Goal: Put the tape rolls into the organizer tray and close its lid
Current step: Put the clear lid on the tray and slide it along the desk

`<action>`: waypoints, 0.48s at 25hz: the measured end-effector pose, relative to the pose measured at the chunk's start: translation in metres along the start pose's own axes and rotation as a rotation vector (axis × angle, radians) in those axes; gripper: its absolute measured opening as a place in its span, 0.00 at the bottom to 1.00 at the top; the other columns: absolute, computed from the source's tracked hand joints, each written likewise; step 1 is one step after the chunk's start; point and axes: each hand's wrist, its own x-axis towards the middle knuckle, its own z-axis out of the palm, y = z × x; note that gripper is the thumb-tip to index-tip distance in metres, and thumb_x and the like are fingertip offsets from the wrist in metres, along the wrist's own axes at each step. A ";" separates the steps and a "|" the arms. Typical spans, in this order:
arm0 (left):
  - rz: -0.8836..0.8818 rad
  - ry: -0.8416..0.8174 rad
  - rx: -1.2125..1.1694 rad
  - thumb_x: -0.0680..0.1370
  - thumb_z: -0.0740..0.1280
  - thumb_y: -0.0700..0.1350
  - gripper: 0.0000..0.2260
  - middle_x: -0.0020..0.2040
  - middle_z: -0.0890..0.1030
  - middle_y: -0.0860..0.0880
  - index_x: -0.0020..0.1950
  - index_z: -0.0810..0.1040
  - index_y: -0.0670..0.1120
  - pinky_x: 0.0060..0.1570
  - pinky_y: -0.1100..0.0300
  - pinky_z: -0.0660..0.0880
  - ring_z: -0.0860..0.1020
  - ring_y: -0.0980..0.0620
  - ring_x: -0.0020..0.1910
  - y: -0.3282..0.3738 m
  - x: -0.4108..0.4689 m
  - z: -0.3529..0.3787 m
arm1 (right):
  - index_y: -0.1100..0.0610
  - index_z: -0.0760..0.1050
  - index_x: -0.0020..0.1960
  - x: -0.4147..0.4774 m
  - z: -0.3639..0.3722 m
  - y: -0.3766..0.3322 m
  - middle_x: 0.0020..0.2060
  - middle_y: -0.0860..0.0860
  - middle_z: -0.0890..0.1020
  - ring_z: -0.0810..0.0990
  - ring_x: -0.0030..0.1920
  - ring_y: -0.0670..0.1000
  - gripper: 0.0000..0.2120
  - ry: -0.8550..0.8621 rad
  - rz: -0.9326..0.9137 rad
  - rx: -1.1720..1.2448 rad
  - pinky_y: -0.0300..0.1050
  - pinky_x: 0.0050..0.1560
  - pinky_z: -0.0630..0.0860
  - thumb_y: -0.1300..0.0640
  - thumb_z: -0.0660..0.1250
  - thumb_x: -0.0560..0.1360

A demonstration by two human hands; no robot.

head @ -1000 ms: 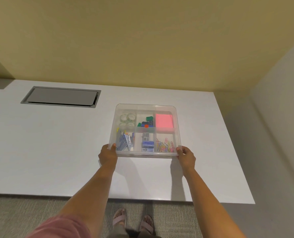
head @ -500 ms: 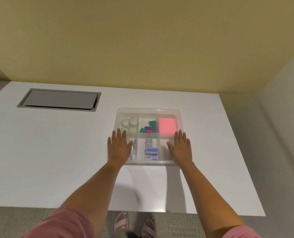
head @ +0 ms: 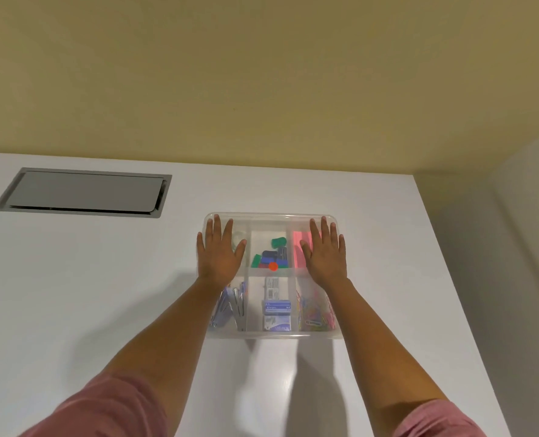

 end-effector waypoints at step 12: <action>0.044 0.194 0.001 0.80 0.56 0.56 0.26 0.78 0.58 0.44 0.77 0.58 0.50 0.73 0.44 0.57 0.56 0.43 0.77 0.001 0.005 0.012 | 0.43 0.48 0.77 0.006 0.014 -0.009 0.79 0.48 0.50 0.47 0.79 0.54 0.42 0.142 0.049 0.027 0.56 0.77 0.44 0.33 0.19 0.69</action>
